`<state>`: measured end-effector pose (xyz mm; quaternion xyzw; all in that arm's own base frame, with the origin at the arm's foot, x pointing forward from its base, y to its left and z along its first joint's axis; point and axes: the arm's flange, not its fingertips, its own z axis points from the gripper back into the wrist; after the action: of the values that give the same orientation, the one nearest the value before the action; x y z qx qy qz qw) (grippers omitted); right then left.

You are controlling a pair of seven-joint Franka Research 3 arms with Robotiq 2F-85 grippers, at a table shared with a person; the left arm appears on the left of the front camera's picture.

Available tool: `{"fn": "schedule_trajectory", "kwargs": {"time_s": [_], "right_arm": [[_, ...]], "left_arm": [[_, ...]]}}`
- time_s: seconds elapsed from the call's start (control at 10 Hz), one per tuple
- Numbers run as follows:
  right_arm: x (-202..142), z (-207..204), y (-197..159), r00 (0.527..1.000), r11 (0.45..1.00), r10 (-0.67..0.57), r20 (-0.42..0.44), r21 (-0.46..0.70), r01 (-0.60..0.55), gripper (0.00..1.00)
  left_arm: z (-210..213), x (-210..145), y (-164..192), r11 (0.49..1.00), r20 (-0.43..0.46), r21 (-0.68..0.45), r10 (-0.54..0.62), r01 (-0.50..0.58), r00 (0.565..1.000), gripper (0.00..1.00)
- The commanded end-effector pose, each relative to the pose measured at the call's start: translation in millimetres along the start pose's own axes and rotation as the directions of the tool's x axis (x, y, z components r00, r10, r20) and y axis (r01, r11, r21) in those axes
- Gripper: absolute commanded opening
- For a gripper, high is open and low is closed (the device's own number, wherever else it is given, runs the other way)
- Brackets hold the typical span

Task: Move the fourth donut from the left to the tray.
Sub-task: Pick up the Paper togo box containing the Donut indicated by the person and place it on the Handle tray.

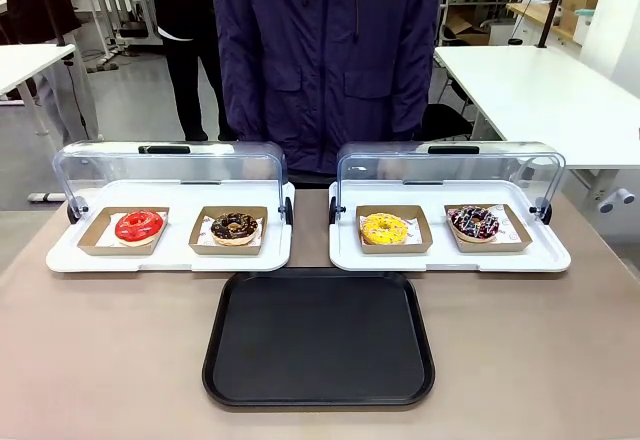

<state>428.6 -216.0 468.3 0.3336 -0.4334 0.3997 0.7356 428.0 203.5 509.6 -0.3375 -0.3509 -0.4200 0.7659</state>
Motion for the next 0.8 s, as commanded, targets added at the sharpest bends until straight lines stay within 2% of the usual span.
{"fn": "schedule_trajectory", "kwargs": {"time_s": [0.0,0.7], "right_arm": [[1.2,-0.5,0.4,1.0,1.0,0.009,0.008,0.004,-0.009,1.0],[1.2,-0.5,0.4,1.0,1.0,0.009,0.008,0.004,-0.009,1.0]], "left_arm": [[0.4,0.4,-4.1,1.0,0.008,0.002,-0.01,0.01,1.0,1.0],[0.4,0.4,-4.1,1.0,0.008,0.002,-0.01,0.01,1.0,1.0]]}}
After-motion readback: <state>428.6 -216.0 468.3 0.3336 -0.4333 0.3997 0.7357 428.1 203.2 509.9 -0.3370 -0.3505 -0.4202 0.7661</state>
